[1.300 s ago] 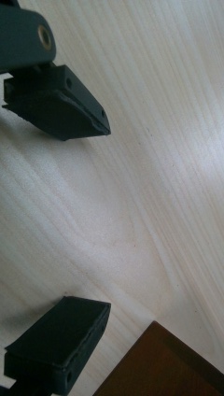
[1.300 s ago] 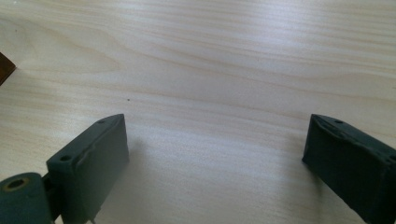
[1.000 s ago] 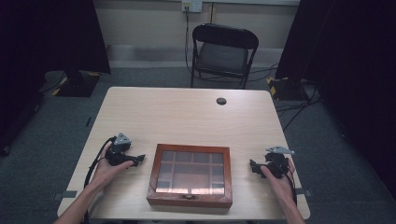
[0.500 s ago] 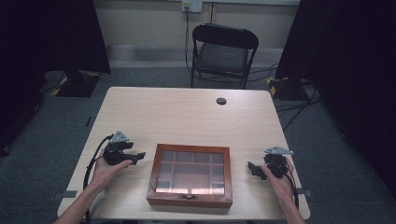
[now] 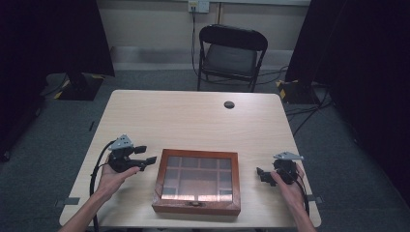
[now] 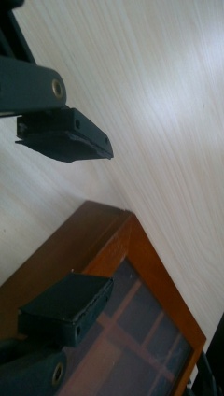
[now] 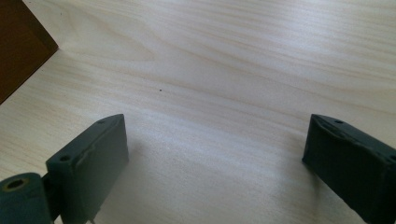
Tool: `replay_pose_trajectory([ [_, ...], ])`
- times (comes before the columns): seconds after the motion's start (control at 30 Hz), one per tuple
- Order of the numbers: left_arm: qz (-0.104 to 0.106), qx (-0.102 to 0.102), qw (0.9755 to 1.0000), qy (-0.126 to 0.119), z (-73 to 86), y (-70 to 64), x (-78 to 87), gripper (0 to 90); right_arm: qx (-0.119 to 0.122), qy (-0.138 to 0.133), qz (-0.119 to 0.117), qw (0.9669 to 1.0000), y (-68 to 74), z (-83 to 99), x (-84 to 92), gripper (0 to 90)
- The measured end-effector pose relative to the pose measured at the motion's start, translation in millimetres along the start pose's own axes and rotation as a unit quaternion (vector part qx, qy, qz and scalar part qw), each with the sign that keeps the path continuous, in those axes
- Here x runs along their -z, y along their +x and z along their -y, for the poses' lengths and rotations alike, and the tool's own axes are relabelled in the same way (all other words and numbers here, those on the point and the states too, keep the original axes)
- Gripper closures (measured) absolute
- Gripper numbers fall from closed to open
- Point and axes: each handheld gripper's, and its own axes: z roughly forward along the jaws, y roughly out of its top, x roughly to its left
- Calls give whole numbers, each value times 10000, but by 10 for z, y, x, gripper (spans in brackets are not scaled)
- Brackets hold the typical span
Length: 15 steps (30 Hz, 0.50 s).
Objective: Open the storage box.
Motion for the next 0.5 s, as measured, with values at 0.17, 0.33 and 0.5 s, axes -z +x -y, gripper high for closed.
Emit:
replay_pose_trajectory([
  [0.17, 159, -96, 9998, -15, -35, -91, -3, 343, 5, 5, 10, 10000, 0, -2, -3, 53],
  [0.33, 347, -163, 9992, -97, -69, -176, -16, 353, 5, 6, 9, 10000, 0, -2, -3, 53],
  [0.5, 513, -231, 9983, -178, -100, -276, -67, 343, 6, 5, 9, 10000, 0, -2, -3, 53],
])
